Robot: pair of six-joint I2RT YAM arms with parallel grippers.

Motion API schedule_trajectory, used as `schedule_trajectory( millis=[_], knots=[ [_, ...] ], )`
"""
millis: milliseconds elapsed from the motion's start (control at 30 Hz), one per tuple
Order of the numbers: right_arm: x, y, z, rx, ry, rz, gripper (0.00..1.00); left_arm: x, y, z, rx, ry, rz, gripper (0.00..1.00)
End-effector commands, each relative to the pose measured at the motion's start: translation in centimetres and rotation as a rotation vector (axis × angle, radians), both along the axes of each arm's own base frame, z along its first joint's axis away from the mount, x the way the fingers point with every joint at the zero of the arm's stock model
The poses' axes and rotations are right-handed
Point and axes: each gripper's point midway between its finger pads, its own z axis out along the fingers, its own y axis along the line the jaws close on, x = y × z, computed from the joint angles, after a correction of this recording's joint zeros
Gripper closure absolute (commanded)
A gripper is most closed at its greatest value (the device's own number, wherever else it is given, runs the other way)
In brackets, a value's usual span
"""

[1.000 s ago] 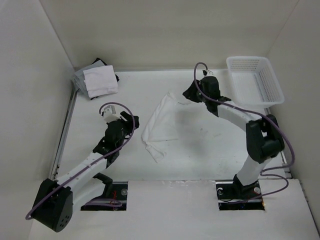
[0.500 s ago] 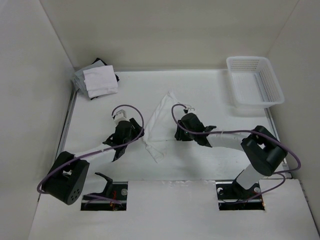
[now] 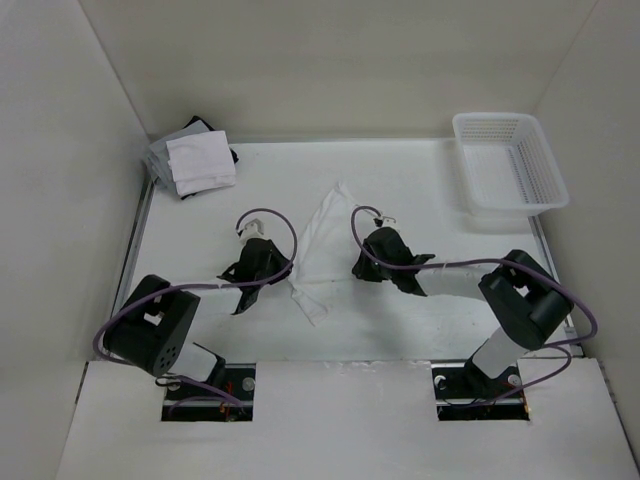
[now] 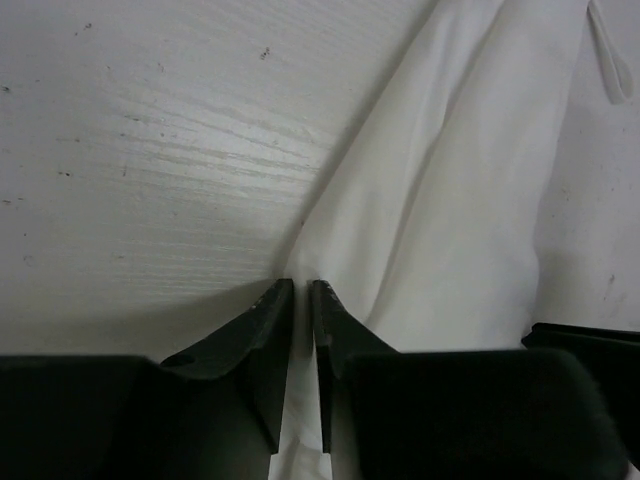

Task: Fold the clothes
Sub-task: Flatten the tank top out

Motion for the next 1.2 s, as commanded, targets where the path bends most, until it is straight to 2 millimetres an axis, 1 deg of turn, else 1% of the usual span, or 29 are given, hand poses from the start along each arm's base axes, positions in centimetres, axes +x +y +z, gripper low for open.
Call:
schedule_trajectory(
  millis=[0,67,133,200,267,333,433,567,633,700,767,833,867,933,1000,1067,1167],
  knots=[
    [-0.6,1.3,0.4,0.126,0.038,0.036,0.74,1.8,-1.8,2.5,-0.069,-0.067,-0.017,0.89],
    [-0.9,1.7,0.5,0.163,0.052,0.047,0.77,2.4,-1.9,3.2,-0.084,-0.085,-0.006,0.91],
    [-0.9,1.6,0.5,0.193,0.064,0.041,0.84,3.0,-2.0,3.9,-0.094,-0.106,0.004,0.92],
    [-0.8,0.8,0.5,0.199,0.06,0.013,0.93,3.7,-2.1,4.8,-0.104,-0.129,0.016,0.93],
    [-0.6,0.0,0.9,0.205,0.047,-0.007,0.97,4.7,-1.9,5.4,-0.102,-0.152,0.035,0.94],
    [-0.4,-0.9,1.6,0.209,0.018,-0.036,0.99,6.0,-1.4,5.8,-0.094,-0.17,0.068,0.94],
    [-0.5,-3.5,2.6,0.187,-0.028,-0.11,0.99,8.3,-0.8,6.7,-0.092,-0.201,0.114,0.94],
    [-1.7,-6.0,3.2,0.18,-0.037,-0.155,0.99,10.9,-1.3,8.7,-0.08,-0.256,0.126,0.92],
    [-2.3,-7.3,3.0,0.17,-0.027,-0.185,0.99,12.2,-1.0,9.1,-0.058,-0.269,0.151,0.88],
    [-2.6,-8.7,2.8,0.15,-0.025,-0.223,0.99,13.3,-0.7,9.3,-0.048,-0.275,0.164,0.73],
    [-2.8,-10.0,2.7,0.135,-0.021,-0.26,0.99,13.8,-0.3,9.6,-0.041,-0.283,0.168,0.61],
    [-3.1,-11.0,2.7,0.132,-0.018,-0.289,0.99,13.4,0.3,10.0,-0.026,-0.293,0.175,0.54],
    [-3.2,-11.3,2.8,0.132,-0.021,-0.296,0.99,12.9,0.8,10.0,-0.015,-0.295,0.18,0.53],
    [-3.4,-11.9,2.9,0.13,-0.022,-0.306,0.99,11.1,1.4,9.5,0.003,-0.276,0.184,0.53],
    [-3.3,-12.0,3.0,0.138,-0.028,-0.307,0.98,8.4,1.2,8.4,0.022,-0.236,0.152,0.55],
    [-3.0,-11.7,3.3,0.143,-0.035,-0.3,0.98,5.2,1.2,6.8,0.06,-0.181,0.113,0.59],
    [-2.6,-11.4,3.4,0.146,-0.048,-0.287,0.98,0.5,2.0,4.4,0.121,-0.079,0.08,0.65]
  ],
)
